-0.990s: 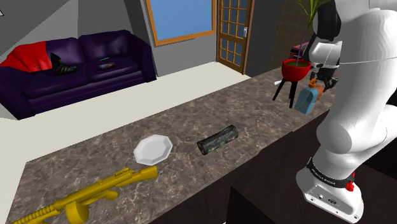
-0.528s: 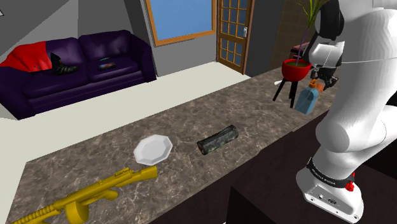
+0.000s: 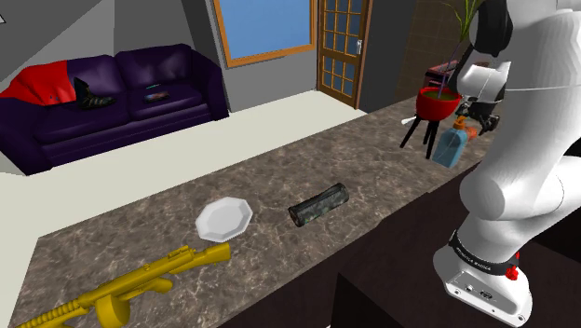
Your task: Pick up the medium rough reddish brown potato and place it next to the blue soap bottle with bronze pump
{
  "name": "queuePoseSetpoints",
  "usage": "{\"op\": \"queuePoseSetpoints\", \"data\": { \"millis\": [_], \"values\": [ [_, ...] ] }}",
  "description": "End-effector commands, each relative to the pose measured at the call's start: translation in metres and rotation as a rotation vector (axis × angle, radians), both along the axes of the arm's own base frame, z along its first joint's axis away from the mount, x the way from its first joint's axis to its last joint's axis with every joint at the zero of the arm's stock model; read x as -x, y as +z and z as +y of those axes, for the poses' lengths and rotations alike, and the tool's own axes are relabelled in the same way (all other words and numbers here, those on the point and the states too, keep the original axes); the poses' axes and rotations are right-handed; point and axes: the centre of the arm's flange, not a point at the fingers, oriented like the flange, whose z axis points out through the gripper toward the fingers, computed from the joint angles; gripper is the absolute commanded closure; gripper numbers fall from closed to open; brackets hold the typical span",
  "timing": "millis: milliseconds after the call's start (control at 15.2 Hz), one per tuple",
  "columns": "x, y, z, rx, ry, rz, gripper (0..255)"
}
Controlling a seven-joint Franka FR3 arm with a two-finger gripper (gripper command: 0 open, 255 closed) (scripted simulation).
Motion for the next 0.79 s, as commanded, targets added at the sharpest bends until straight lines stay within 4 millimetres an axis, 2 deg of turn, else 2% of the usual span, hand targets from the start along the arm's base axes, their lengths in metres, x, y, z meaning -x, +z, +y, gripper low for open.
{"op": "queuePoseSetpoints", "data": {
  "millis": [0,264,726],
  "values": [
    [-0.019,-0.061,0.016,-0.121,0.011,0.149,0],
    [-0.023,-0.011,0.021,-0.121,0.011,0.149,0],
    [-0.023,-0.011,0.021,-0.121,0.011,0.149,0]
  ]
}}
